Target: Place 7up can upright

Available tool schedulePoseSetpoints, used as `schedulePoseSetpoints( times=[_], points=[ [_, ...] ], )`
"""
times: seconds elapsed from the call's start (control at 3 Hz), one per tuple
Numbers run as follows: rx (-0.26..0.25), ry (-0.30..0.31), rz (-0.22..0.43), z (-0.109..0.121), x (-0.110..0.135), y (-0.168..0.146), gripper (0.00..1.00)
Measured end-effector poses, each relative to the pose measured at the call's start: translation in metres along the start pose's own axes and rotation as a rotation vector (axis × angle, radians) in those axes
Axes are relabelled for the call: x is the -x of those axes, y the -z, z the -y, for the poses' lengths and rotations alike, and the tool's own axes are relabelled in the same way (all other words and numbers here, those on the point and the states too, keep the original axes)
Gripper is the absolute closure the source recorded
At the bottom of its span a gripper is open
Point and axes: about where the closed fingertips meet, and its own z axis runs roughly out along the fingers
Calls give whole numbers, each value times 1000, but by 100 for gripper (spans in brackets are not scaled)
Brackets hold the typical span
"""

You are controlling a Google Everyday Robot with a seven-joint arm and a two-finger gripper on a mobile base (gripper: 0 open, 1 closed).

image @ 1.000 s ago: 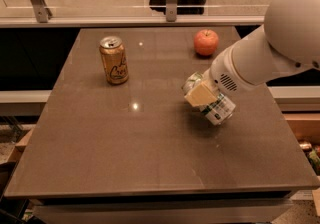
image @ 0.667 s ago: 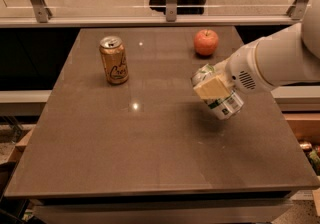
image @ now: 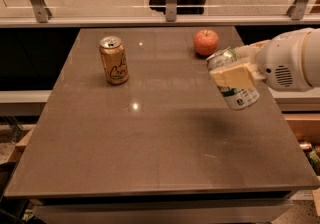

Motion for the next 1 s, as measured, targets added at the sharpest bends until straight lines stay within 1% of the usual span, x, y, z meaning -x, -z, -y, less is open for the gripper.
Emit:
schedulePoseSetpoints(
  times=[0.33, 0.67, 1.0],
  points=[
    [10, -12, 117, -11, -2, 11, 100],
    [74, -49, 264, -28, -4, 7, 100],
    [154, -62, 469, -48, 16, 17, 100]
  ],
)
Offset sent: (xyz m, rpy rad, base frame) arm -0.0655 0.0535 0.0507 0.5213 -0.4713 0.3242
